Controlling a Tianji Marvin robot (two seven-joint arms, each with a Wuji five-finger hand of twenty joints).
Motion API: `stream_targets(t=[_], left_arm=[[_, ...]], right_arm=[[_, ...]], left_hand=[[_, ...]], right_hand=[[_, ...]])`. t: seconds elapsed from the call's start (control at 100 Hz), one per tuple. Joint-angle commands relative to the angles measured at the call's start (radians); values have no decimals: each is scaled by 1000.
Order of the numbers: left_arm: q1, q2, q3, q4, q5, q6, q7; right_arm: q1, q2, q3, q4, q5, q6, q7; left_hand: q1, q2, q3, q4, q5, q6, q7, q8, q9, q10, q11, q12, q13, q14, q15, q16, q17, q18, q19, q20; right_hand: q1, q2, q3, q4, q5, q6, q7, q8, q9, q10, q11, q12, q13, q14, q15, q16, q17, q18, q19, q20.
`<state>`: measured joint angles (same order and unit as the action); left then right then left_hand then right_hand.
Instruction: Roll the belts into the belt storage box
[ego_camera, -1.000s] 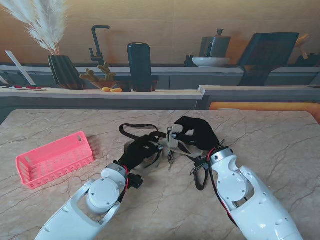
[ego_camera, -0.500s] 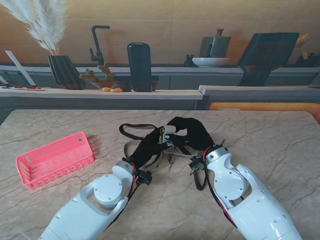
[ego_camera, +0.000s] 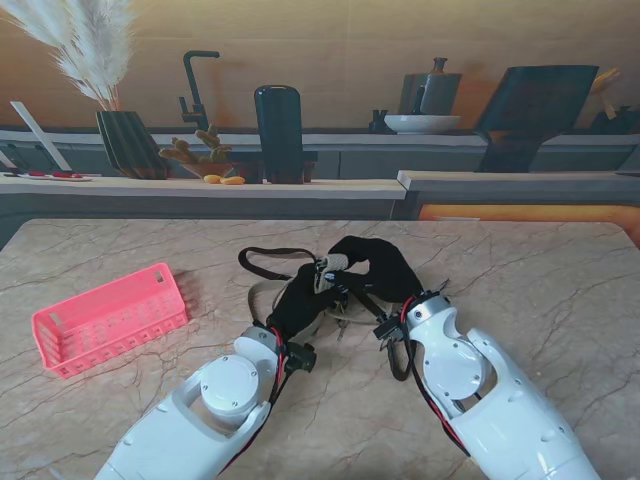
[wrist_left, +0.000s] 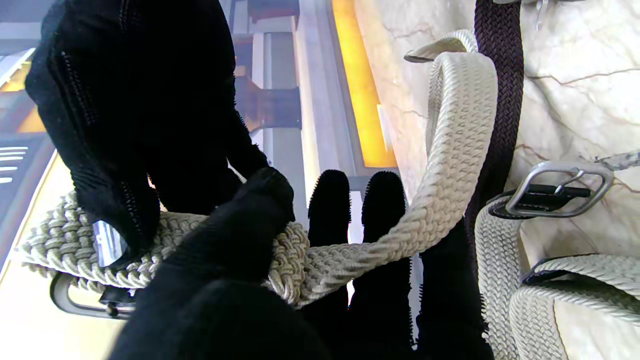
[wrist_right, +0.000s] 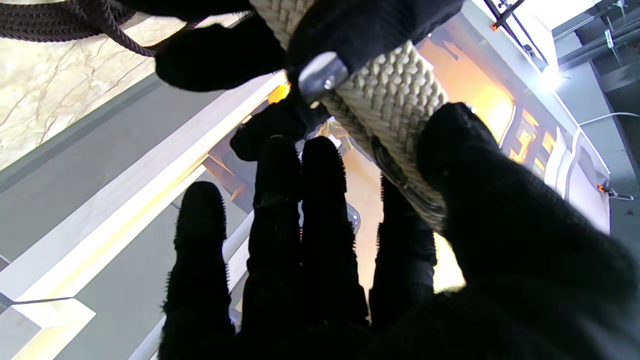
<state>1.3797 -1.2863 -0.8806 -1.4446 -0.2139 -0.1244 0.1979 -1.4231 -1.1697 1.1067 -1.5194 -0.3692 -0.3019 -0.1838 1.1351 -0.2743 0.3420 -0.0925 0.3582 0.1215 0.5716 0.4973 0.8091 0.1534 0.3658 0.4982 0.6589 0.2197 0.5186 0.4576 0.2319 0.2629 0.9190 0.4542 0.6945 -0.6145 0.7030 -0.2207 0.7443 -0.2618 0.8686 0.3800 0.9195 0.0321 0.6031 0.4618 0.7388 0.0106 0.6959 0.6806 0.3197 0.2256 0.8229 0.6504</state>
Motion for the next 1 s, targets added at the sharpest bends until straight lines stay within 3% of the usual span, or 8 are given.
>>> stream_targets(t=[0.0, 0.12, 0.29, 0.42, 0.5, 0.55, 0.68, 0.99], left_arm=[[20, -9, -2, -23, -6, 18, -3], [27, -3, -11, -39, 8, 50, -7], [22, 11, -19, -53, 97, 102, -15], [14, 30, -25, -69, 169, 170, -51], [4, 46, -21, -78, 243, 219, -81], [0, 44, -12, -78, 288, 245, -63], [-3, 53, -7, -95, 330, 311, -81], [-37, 74, 30, -103, 462, 376, -118]], right_arm=[[-7, -8, 7, -2, -6, 5, -13], [-15, -6, 16, 0, -11, 14, -11], [-26, 7, 32, -2, -37, 37, 23], [-35, 25, 50, -16, -90, 47, 68], [-38, 42, 63, -28, -153, 41, 101], [-37, 53, 71, -36, -203, 34, 124], [-25, 81, 81, -46, -367, 2, 152], [13, 112, 42, -59, -663, -59, 71]], left_hand=[[154, 81, -73, -11, 109, -100, 229, 75, 60, -9, 50, 43, 45, 18, 66, 41, 24, -3, 59, 32], [156, 68, -33, -13, 130, -76, 269, 104, 82, 35, 110, 103, 77, 73, 165, 102, 61, 27, 145, 72], [155, 5, 19, -47, 181, -12, 337, 132, 155, 111, 218, 158, 188, 142, 303, 150, 145, 121, 276, 134], [63, -65, 217, -63, 205, 23, 386, 158, 194, 150, 298, 191, 267, 170, 404, 154, 216, 188, 345, 171], [77, -35, 177, -45, 139, 7, 425, 226, 162, 126, 373, 277, 270, 144, 473, 194, 215, 177, 382, 191], [83, -36, 175, -34, 118, 8, 449, 256, 161, 122, 392, 306, 273, 143, 494, 210, 214, 186, 400, 203], [81, -41, 194, -21, 112, 30, 460, 279, 161, 137, 410, 335, 288, 152, 523, 231, 223, 204, 426, 222], [-4, -110, 366, -34, 147, 82, 463, 254, 204, 173, 404, 282, 331, 185, 513, 199, 258, 233, 432, 238]], right_hand=[[17, 96, 66, 22, 70, -175, 122, 55, -27, 3, -9, -2, -34, 3, -75, -30, -12, -27, -19, 5], [17, 96, 64, 22, 69, -177, 121, 57, -30, 8, -9, -3, -36, 6, -75, -30, -13, -25, -20, 6], [33, 101, 64, 31, 26, -119, 103, 43, -49, 24, -25, -16, -50, 17, -94, -39, -19, -18, -31, 7], [38, 70, 58, 41, -126, -44, 38, 16, -87, 48, -56, -32, -57, 32, -129, -56, -16, -14, -40, 9], [-4, 57, 91, 59, -173, 23, -88, 67, -118, 61, -74, -44, -52, 46, -158, -68, -8, -10, -52, 19], [-51, 62, 128, 118, -200, 74, -203, 141, -151, 66, -90, -52, -53, 51, -173, -74, -5, -12, -57, 22], [-104, 29, 117, 140, -332, 160, -297, 147, -279, 87, -120, -66, -61, 57, -190, -78, 1, -14, -60, 22], [-177, -13, 118, 143, -357, 166, -325, 154, -298, 33, -135, -96, -35, 57, -172, -70, 22, -18, -43, 22]])
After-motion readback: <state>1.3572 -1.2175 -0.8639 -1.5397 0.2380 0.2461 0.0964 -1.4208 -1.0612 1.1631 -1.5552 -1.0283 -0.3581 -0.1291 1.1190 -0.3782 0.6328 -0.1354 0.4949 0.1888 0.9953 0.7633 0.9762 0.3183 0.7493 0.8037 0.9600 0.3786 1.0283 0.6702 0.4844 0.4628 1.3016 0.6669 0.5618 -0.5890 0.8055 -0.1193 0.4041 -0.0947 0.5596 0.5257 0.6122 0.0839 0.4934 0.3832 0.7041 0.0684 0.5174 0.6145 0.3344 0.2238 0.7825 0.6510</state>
